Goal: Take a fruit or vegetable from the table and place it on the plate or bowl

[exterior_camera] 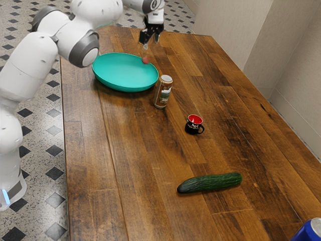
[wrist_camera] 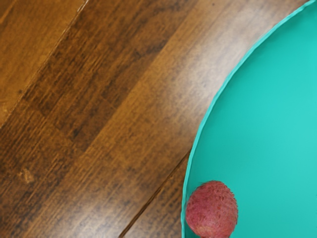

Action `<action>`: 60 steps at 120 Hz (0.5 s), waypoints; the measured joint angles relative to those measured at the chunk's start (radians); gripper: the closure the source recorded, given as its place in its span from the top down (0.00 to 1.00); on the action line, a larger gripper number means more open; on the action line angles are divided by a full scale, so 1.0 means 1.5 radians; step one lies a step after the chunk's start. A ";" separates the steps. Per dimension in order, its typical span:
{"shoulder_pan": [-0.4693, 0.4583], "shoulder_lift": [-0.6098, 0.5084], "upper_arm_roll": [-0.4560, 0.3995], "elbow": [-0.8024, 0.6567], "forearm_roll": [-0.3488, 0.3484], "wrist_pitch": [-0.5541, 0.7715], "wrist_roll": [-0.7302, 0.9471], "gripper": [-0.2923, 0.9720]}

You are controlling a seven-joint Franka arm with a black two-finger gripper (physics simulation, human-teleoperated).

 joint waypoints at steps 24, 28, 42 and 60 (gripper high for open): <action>-0.238 -0.075 0.002 -0.001 0.049 -0.131 0.000 0.76; -0.279 -0.075 0.001 -0.011 0.066 -0.156 0.000 0.76; -0.369 -0.064 -0.008 -0.047 0.098 -0.213 0.002 0.77; -0.390 -0.054 -0.103 -0.051 0.116 -0.244 0.011 0.77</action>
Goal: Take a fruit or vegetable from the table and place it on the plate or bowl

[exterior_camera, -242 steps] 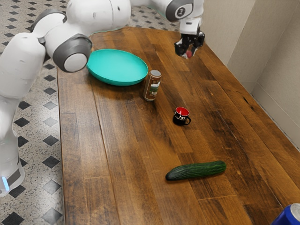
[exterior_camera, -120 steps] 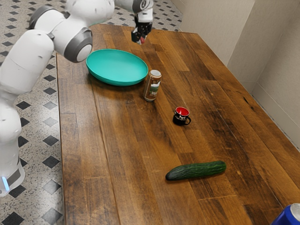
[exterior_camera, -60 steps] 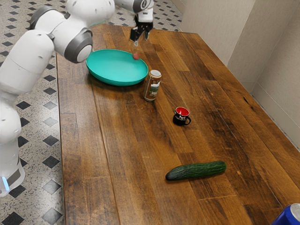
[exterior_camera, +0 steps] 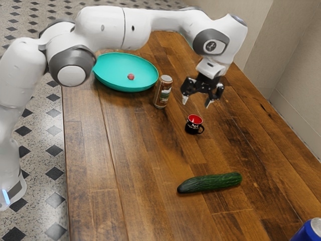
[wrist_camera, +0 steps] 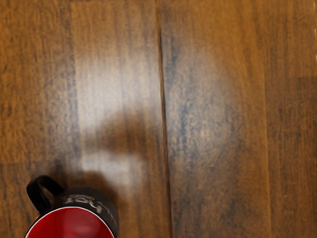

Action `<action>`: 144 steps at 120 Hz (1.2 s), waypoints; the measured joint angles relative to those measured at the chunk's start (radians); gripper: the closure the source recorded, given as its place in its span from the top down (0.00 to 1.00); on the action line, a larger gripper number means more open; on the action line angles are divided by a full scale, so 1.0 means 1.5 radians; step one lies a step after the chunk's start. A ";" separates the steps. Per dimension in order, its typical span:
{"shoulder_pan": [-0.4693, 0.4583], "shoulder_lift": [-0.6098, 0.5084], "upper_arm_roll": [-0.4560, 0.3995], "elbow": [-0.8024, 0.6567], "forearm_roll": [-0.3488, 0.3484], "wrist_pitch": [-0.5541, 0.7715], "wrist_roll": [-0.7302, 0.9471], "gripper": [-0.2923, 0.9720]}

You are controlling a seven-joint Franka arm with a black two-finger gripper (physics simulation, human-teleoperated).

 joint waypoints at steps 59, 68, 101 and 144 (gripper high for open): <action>-0.079 0.002 -0.147 0.002 -0.011 -0.082 0.234 0.77; -0.089 0.008 -0.180 0.002 -0.010 -0.071 0.283 0.77; -0.099 0.035 -0.205 0.002 -0.011 -0.033 0.420 0.77; -0.076 0.071 -0.202 0.002 -0.015 0.019 0.522 0.77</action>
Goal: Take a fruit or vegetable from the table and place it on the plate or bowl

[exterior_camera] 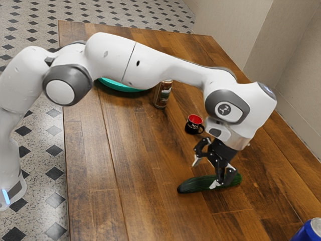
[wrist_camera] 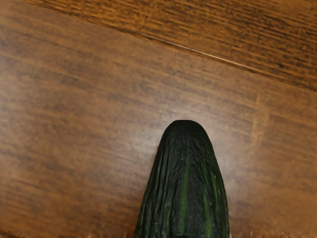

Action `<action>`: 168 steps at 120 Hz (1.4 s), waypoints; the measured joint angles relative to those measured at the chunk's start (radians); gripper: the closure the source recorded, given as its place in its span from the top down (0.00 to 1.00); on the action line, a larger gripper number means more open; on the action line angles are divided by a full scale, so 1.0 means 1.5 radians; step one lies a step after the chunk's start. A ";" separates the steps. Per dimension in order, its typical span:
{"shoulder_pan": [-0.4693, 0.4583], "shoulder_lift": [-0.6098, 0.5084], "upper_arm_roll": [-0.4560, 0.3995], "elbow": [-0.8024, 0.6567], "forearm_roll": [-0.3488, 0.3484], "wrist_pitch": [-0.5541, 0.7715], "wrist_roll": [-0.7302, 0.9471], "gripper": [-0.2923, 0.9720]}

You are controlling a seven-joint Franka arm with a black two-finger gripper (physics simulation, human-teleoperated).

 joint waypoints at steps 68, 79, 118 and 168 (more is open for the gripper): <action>-0.003 0.019 0.008 0.008 0.068 0.045 0.075 0.77; -0.005 0.011 0.010 0.015 0.105 0.049 0.080 0.77; -0.007 -0.025 -0.002 0.026 0.097 0.056 0.093 0.77; 0.002 0.006 -0.008 0.022 0.100 0.093 0.100 0.77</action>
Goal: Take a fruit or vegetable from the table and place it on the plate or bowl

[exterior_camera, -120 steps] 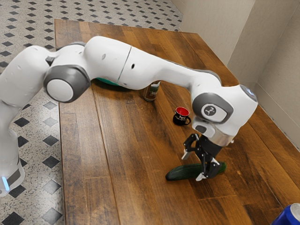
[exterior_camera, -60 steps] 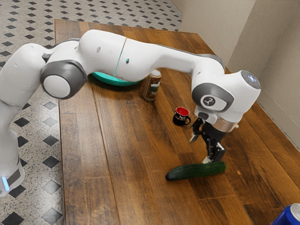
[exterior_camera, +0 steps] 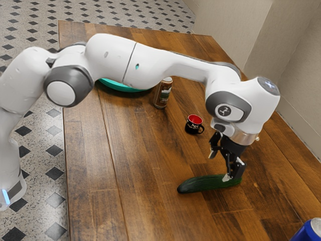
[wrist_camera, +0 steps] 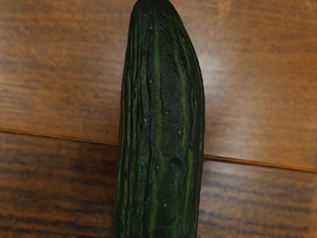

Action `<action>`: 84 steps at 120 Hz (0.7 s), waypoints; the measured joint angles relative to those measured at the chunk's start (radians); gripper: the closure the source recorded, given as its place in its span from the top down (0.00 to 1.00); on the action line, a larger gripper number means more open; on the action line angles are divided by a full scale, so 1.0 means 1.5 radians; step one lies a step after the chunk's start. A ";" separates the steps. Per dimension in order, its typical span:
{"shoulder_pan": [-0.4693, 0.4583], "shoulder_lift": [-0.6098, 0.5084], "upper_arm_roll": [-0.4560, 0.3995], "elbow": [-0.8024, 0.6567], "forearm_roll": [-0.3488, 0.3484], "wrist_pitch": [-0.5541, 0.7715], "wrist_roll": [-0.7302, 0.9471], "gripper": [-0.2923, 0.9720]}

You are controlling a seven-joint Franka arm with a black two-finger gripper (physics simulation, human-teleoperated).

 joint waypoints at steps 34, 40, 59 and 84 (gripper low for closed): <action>0.001 0.021 -0.001 -0.002 -0.005 0.016 0.004 0.77; 0.001 0.026 -0.002 -0.002 -0.005 0.018 0.004 0.77; -0.001 0.037 -0.003 -0.003 -0.005 0.026 0.006 0.77; 0.000 0.047 -0.003 -0.008 -0.004 0.040 0.007 0.77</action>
